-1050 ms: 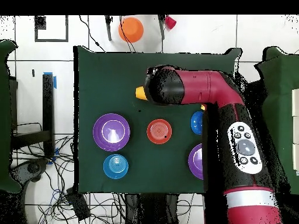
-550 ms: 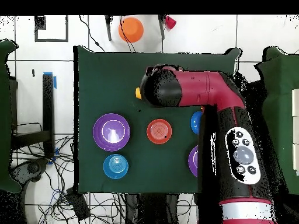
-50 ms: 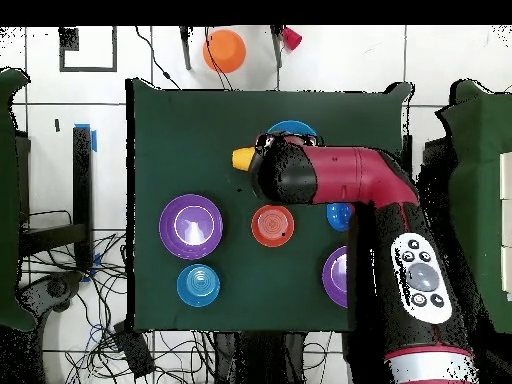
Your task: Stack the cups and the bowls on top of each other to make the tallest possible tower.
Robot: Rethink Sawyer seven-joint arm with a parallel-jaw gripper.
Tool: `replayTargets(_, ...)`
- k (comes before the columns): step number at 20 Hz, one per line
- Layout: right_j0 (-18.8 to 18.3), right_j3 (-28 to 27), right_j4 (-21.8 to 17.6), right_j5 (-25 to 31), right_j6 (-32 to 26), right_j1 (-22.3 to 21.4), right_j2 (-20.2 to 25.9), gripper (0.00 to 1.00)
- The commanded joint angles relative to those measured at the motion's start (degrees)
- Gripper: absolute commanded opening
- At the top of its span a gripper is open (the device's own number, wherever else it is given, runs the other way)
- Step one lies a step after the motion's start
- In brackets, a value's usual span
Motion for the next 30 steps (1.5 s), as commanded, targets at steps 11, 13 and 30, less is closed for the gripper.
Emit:
replayTargets(11,-1.4,14.1,-5.4,-13.4,5.2,5.4,-4.5,1.00)
replayTargets(13,-1.0,15.1,-5.4,-13.6,5.2,5.0,-5.3,1.00)
replayTargets(30,1.3,15.3,-3.6,-16.3,5.7,6.7,-8.0,1.00)
